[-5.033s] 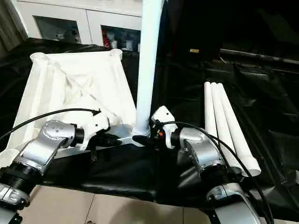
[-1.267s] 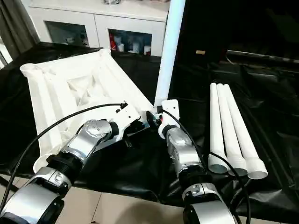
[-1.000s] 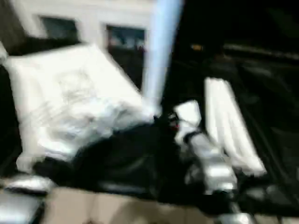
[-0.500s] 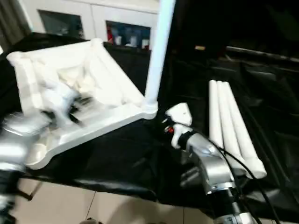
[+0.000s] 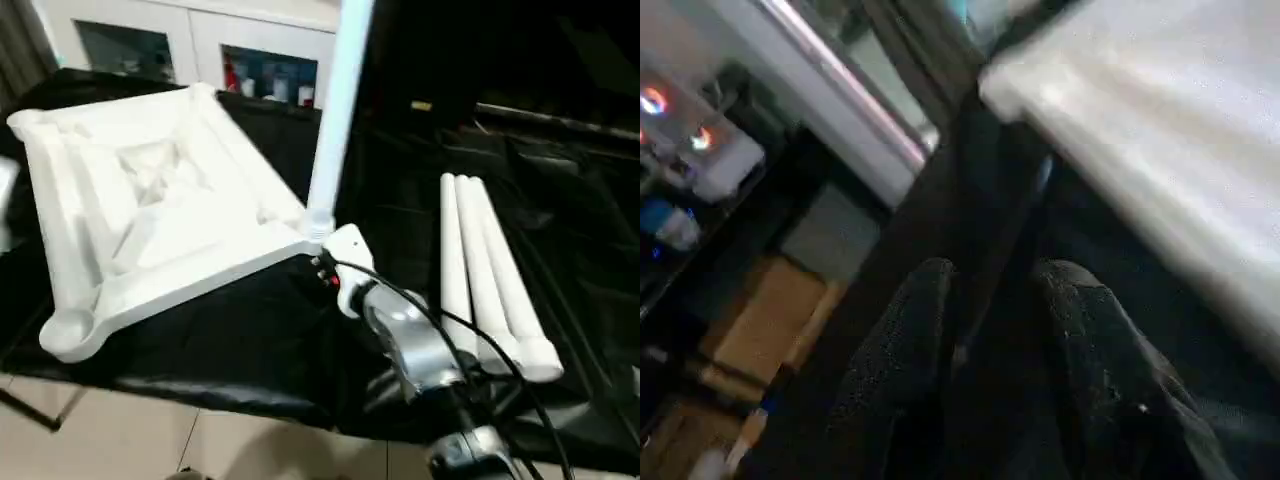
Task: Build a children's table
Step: Rotate table base
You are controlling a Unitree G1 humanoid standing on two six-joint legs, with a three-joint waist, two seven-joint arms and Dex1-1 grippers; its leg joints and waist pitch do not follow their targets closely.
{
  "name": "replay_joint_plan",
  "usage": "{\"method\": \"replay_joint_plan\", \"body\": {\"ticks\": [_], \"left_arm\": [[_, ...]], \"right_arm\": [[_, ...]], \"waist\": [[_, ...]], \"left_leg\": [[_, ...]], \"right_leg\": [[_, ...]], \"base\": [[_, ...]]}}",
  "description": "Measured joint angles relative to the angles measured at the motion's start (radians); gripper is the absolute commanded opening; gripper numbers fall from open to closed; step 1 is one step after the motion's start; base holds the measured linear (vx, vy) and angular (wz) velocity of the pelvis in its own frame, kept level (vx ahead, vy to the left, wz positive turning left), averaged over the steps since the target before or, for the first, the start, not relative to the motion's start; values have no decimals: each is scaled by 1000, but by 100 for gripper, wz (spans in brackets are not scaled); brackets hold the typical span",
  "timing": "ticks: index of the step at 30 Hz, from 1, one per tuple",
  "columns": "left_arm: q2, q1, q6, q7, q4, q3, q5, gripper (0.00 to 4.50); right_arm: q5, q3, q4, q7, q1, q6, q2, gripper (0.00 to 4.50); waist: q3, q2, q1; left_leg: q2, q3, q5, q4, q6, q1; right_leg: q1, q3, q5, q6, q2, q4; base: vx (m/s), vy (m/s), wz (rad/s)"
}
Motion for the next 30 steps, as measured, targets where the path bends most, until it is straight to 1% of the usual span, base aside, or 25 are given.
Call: {"method": "replay_joint_plan", "body": {"ticks": [4, 7, 9, 14, 16, 17, 19, 20, 21, 22, 25, 26, 27, 28, 29, 30], "left_arm": [[-21, 42, 59, -75, 23, -53, -5, 152], [-37, 58, 89, -132, 20, -98, -33, 152], [-44, 71, 104, -171, -3, -125, -54, 152], [-50, 77, 155, -285, -86, -178, -99, 152], [-75, 70, 158, -315, -99, -207, -110, 152], [-93, 58, 155, -325, -96, -230, -115, 152], [-121, 39, 142, -337, -89, -265, -119, 152], [-137, 31, 128, -343, -82, -285, -119, 152], [-159, 18, 111, -347, -70, -311, -120, 152], [-177, 3, 97, -348, -54, -331, -120, 152], [-224, -34, 68, -348, -15, -374, -122, 152], [-250, -54, 52, -347, 14, -384, -121, 152], [-286, -82, 25, -345, 57, -399, -119, 152], [-299, -91, 8, -344, 73, -413, -119, 152], [-319, -113, -5, -341, 106, -427, -117, 152], [-337, -136, -22, -340, 129, -446, -116, 152]], "right_arm": [[-13, 9, 36, -12, -9, -8, 21, 386], [-13, 8, 51, -26, -29, -15, 24, 386], [-13, 8, 55, -34, -37, -24, 28, 386], [-16, -5, 79, -46, -44, -31, 31, 386], [-21, -12, 61, -66, -41, -22, 23, 386], [-26, -16, 25, -80, -30, 1, 9, 386], [-31, -31, -26, -99, -14, 40, -13, 386], [-32, -36, -58, -108, -3, 62, -28, 386], [-33, -48, -97, -116, 16, 93, -44, 386], [-33, -59, -129, -119, 33, 120, -56, 386], [-36, -76, -201, -129, 79, 183, -78, 386], [-41, -86, -243, -136, 104, 216, -88, 386], [-49, -108, -303, -152, 133, 270, -101, 386], [-52, -120, -327, -162, 139, 300, -105, 386], [-53, -142, -363, -177, 151, 344, -109, 386], [-52, -173, -405, -198, 153, 396, -111, 386]], "waist": [[0, 0, 0], [0, 0, 0], [0, 0, 0], [2, 5, 6], [2, 11, 10], [2, 16, 15], [2, 22, 22], [2, 24, 24], [2, 28, 25], [2, 30, 25], [2, 36, 15], [3, 40, 15], [6, 53, 16], [5, 60, 10], [4, 69, 9], [4, 76, 3]], "left_leg": [[0, 0, 0, 1, 0, 0], [0, 0, 0, 1, -1, 0], [0, 0, 0, 1, -1, 0], [0, 0, 1, 2, -1, 0], [0, 0, 1, 3, -1, 1], [-1, 0, 1, 3, -1, 1], [-1, 1, 1, 3, -1, 0], [-1, 1, 1, 3, -1, 0], [-1, 1, 1, 3, -1, 0], [-1, 1, 1, 3, -1, 0], [0, 0, 1, 3, -1, 0], [0, -1, 1, 3, -1, -1], [-1, -1, 2, 4, 0, -1], [-2, 1, 2, 4, 0, -2], [-2, 0, 2, 4, 1, -3], [-2, 0, 3, 5, 2, -3]], "right_leg": [[0, 0, 1, 0, 0, 0], [0, 0, 2, 0, 0, 0], [0, 0, 2, 0, 0, 1], [2, 1, 2, 0, -1, 0], [4, 1, 2, 0, -1, 0], [5, 1, 2, 0, -1, -1], [6, 2, 2, 0, -1, -1], [6, 2, 2, 0, -1, -1], [8, 2, 2, 0, -1, -1], [8, 2, 2, 1, -1, -1], [7, 2, 4, 3, -1, -1], [8, 2, 4, 3, 0, -1], [9, 2, 5, 6, 0, -4], [8, 4, 7, 7, -1, -5], [8, 4, 7, 8, -1, -5], [7, 4, 8, 8, -1, -5]], "base": [[0, 0, 0], [0, 0, 0], [0, 0, 0], [0, 0, 0], [0, 0, 0], [0, 0, 0], [0, 0, 0], [0, 0, 0], [0, 0, 0], [0, 0, 0], [0, 0, 0], [0, 0, 0], [0, 0, 0], [0, 0, 0], [0, 0, 0], [0, 0, 0]]}}
